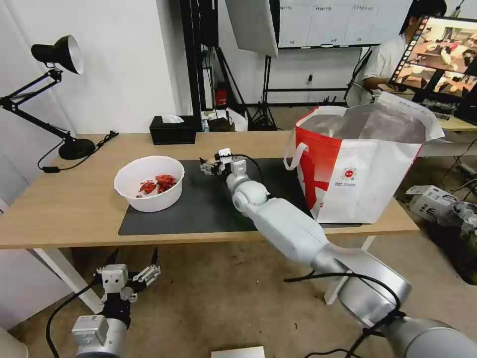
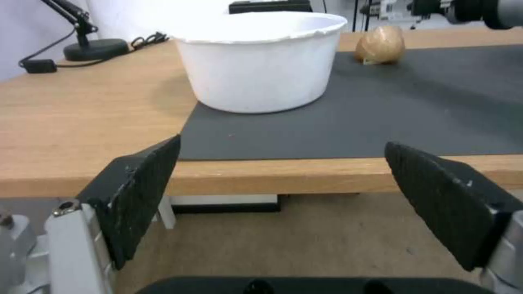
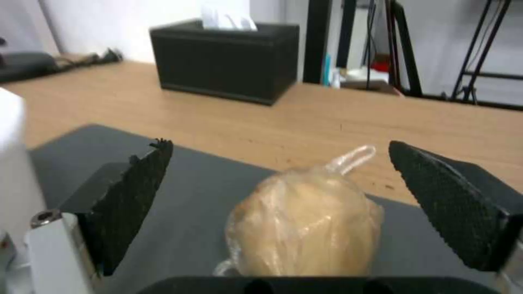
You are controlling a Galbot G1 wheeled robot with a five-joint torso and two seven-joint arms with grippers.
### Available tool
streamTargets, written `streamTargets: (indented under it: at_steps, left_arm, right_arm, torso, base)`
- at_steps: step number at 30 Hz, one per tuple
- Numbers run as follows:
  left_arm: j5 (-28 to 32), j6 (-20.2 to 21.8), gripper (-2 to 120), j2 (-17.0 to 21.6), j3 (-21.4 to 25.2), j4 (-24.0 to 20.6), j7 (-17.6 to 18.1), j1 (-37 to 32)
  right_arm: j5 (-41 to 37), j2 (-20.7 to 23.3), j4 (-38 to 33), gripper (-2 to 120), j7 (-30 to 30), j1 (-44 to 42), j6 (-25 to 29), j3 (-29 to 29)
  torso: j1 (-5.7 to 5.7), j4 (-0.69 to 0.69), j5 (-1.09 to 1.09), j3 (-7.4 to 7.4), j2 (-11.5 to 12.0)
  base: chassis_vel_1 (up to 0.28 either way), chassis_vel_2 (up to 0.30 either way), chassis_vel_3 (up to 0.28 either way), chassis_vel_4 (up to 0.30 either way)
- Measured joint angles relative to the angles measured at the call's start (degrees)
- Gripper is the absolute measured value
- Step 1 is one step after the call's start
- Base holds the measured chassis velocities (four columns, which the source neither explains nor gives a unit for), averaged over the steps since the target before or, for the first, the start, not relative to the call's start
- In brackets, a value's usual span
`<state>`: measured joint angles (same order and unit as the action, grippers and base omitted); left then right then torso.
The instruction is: Pick up the trash from the table and place it into the takeout bag.
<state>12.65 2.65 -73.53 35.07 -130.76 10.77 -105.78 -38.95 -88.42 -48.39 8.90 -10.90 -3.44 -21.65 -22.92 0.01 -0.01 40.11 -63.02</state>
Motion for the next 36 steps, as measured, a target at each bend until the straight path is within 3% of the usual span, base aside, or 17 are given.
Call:
streamTargets:
  at_steps: [10,31,36]
  left_arm:
    - [0.2,-0.3,100,0.2,0.1,-0.1,0.0,-0.1]
    - [0.1,-1.2,100,0.1,0.1,-0.4,0.1,-0.3]
    - [0.1,-1.4,100,0.0,0.2,-0.3,0.2,-0.3]
  right_arm:
    - [1.1,-1.9,6.3,100,-3.8,3.3,-3.9,0.8]
    - [1.1,-1.8,10.3,100,-8.4,4.9,-4.7,-1.9]
    - [1.1,-1.8,10.5,88,-9.2,4.9,-5.0,-2.2]
  torso:
    - [0.0,-0.01,0.01,0.0,0.0]
    - [0.0,-0.01,0.01,0.0,0.0]
    - [0.0,-0.01,0.01,0.0,0.0]
  base:
    - [0.0,0.0,0.0,0.0]
    - [0.0,0.0,0.0,0.0]
    - [0.0,0.0,0.0,0.0]
